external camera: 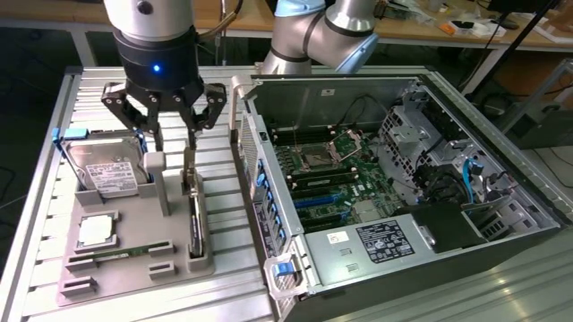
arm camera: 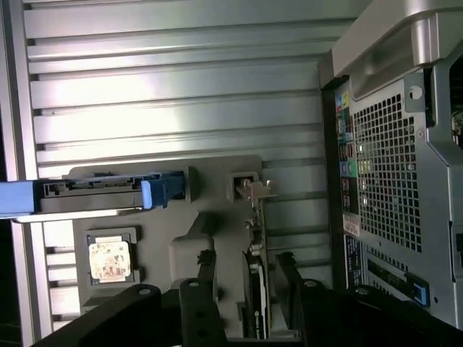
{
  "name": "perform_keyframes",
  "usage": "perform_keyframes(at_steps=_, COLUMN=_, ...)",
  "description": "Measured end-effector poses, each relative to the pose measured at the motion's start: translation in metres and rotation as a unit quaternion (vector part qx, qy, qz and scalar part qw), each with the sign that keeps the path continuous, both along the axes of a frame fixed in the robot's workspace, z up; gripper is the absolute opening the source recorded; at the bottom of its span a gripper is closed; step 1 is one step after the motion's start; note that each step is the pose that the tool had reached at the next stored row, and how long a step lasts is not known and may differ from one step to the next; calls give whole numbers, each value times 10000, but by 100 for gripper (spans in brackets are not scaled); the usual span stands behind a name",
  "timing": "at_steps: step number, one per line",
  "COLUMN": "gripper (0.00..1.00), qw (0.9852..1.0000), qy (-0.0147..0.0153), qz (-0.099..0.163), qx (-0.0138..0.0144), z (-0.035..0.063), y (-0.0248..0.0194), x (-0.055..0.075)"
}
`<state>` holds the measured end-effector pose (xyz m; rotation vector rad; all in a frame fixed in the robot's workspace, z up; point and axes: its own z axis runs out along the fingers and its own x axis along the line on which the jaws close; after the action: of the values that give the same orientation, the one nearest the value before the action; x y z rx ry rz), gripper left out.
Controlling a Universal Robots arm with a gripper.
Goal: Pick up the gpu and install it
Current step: 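Pick up the gpu and move the gpu toward the slot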
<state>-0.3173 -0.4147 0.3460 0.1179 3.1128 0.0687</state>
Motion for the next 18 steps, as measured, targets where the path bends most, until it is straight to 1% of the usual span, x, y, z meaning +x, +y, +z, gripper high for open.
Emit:
perform_keyframes(at_steps=1, gripper=54, qw=10000, qy=2, qz=1, qx=-1, z=-16, y=-46, x=2)
perform_keyframes(at_steps=2, gripper=60, qw=10000, qy=1, qz=0, qx=-1, z=-40, y=-103, x=4)
perform_keyframes(at_steps=3, gripper=65, qw=10000, qy=0, qz=0, qx=0, z=-76, y=-190, x=10)
perform_keyframes(at_steps=4, gripper=72, qw=10000, qy=1, qz=3, qx=0, z=-108, y=-242, x=28)
perform_keyframes(at_steps=5, gripper=78, qw=10000, qy=0, qz=8, qx=0, z=-132, y=-265, x=52)
perform_keyframes(at_steps=6, gripper=78, qw=10000, qy=1, qz=12, qx=0, z=-149, y=-279, x=72)
perform_keyframes(at_steps=9, gripper=96, qw=10000, qy=1, qz=35, qx=-1, z=-201, y=-308, x=140)
perform_keyframes(at_steps=11, gripper=96, qw=10000, qy=2, qz=60, qx=-1, z=-240, y=-326, x=174)
perform_keyframes(at_steps=12, gripper=99, qw=10000, qy=3, qz=72, qx=-1, z=-257, y=-342, x=179)
perform_keyframes(at_steps=15, gripper=99, qw=10000, qy=4, qz=96, qx=-1, z=-313, y=-422, x=179)
perform_keyframes(at_steps=18, gripper=99, qw=9999, qy=13, qz=124, qx=-1, z=-367, y=-504, x=180)
